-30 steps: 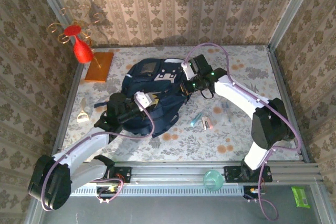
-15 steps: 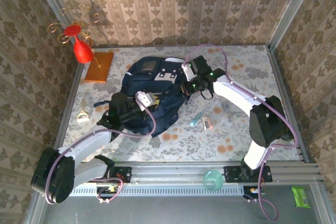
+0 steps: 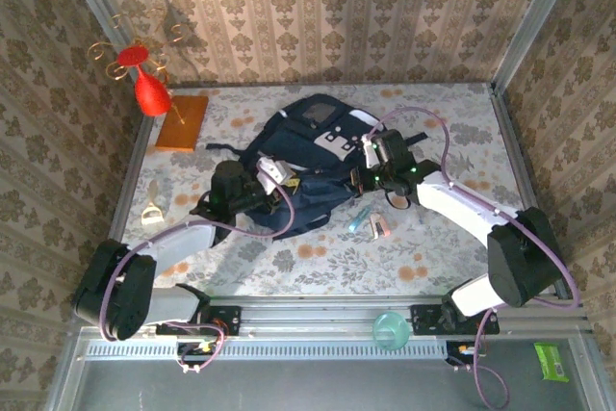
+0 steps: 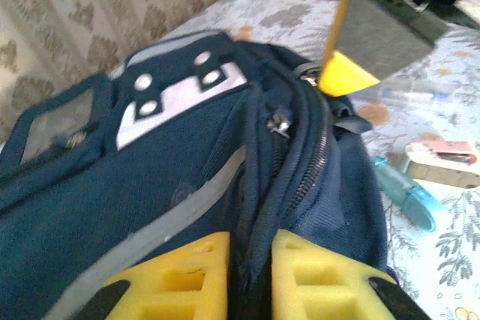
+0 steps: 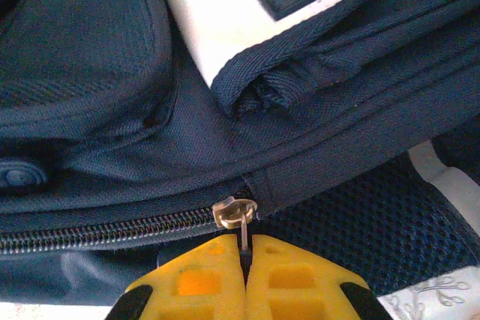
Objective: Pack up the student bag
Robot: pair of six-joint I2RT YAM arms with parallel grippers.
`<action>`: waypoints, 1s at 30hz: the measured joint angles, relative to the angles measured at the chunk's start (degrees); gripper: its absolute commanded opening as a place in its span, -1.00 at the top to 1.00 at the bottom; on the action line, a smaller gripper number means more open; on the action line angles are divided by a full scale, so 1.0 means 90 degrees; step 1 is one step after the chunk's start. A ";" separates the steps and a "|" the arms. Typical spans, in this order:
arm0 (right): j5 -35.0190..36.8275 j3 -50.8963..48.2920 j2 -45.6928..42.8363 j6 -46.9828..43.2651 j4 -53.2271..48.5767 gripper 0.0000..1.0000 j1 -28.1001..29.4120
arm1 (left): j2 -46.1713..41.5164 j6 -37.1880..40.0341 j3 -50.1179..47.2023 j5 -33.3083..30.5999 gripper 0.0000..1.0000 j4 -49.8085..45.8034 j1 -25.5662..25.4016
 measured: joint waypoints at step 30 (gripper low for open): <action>0.0107 0.0323 -0.0231 0.0641 -0.0163 -0.66 -0.1161 | -0.1547 -0.4041 -0.0233 -0.2992 -0.36 -0.1829 -0.0017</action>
